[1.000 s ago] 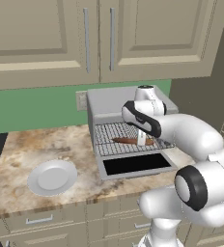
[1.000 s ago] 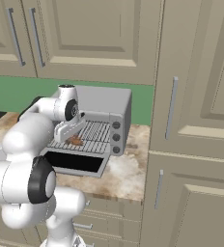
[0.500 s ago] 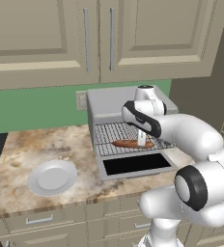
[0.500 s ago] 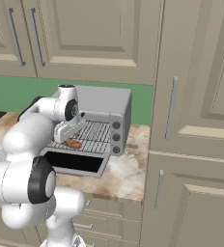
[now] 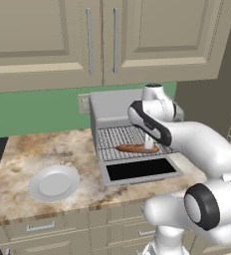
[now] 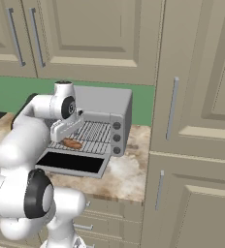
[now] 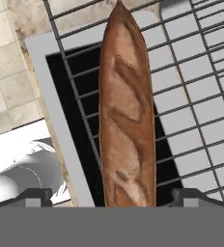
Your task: Pull the toaster oven rack outwards. Pick up the baguette from the plate and place it on the toaster oven rack. Close the toaster oven door fully and set the temperature to the lowest setting.
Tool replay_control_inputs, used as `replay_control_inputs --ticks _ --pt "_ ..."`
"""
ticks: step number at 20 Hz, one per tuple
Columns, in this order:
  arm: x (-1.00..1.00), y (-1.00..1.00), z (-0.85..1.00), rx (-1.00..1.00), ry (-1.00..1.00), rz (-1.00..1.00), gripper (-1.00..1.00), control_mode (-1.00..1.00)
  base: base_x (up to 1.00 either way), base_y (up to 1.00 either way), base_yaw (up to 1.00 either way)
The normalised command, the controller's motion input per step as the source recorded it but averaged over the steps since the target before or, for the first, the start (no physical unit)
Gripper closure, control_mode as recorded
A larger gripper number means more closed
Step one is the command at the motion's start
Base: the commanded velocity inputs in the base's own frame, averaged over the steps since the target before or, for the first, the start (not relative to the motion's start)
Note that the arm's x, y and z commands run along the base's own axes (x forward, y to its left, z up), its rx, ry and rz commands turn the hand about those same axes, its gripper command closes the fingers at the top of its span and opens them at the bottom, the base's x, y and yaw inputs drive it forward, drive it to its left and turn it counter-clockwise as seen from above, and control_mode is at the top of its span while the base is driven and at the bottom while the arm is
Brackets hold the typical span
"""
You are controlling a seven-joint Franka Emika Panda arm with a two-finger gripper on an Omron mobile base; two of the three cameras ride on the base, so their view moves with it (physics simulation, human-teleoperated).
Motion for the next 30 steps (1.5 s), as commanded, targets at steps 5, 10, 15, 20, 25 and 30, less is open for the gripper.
replay_control_inputs --ticks 5,10,15,20,25,30 --pt "-0.51 -0.2 0.46 0.01 -0.13 -0.1 -1.0 -1.0 0.0 0.0 0.0" --pt "-0.55 -0.48 0.15 0.05 -0.02 -0.21 -1.0 -1.0 0.0 0.0 0.0" --pt "-0.31 -0.43 0.0 0.14 0.0 -0.32 -1.0 -1.0 0.0 0.0 0.0" --pt "-0.05 -0.33 0.0 0.13 0.0 -0.39 -1.0 -1.0 0.0 0.0 0.0" --pt "0.04 -0.09 0.08 0.03 0.03 -0.31 -1.0 -1.0 0.0 0.0 0.0" --pt "0.0 0.01 0.04 -0.01 0.0 -0.1 -1.0 -1.0 0.0 0.0 0.0"
